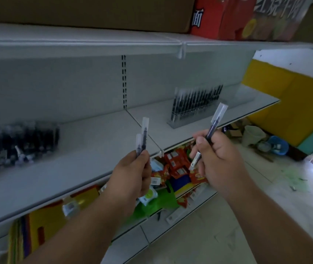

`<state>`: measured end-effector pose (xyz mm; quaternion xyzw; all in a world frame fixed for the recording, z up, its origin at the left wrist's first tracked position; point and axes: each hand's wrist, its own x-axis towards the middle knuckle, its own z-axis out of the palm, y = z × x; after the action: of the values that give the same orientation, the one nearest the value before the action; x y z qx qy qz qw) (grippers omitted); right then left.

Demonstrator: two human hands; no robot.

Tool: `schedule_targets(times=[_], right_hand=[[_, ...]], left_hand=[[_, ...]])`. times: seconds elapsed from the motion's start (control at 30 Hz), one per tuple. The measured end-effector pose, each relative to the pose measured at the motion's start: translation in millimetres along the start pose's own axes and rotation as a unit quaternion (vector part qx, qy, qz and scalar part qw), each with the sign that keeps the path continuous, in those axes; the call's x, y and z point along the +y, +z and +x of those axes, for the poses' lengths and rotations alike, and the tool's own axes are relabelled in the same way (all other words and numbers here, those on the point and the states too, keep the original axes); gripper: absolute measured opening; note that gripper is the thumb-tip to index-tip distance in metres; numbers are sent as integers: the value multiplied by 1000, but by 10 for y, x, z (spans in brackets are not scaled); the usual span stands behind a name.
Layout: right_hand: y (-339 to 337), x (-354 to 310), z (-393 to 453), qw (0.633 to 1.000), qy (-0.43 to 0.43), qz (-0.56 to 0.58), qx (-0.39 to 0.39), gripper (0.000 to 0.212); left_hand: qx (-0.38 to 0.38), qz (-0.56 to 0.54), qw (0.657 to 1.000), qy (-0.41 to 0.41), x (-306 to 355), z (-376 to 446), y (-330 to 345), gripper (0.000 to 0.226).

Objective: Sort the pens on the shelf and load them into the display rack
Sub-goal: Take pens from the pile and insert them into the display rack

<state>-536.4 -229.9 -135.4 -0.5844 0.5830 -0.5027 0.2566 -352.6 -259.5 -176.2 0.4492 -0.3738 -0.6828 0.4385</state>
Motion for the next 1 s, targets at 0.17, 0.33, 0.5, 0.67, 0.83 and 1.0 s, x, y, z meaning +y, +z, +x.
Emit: schedule_targets(times=[0.17,0.33,0.5,0.67,0.83,1.0], right_hand=[[-352,265,395,999,-7,21,44,13],[-586,520,867,997,-25,20,66,9],[-913,826,1181,994,-15,-62,92,13],[-1230,1060,1500,980,8,-124,154,7],[-1463,1367,2075,984,-49,-127,118,9],[-1648,1618,2808,988,-111,-102,33,13]], left_hand=[[13,25,1000,8,-79,277,344,26],[-29,28,999,14,-18,805,709,33],[-75,50,996,16,-26,1323,1184,37],[-58,72,995,39,-13,1598,1495,38],[-4,79,996,49,-95,1921,1789,34],[83,42,994,61,-245,2123,2144,31]])
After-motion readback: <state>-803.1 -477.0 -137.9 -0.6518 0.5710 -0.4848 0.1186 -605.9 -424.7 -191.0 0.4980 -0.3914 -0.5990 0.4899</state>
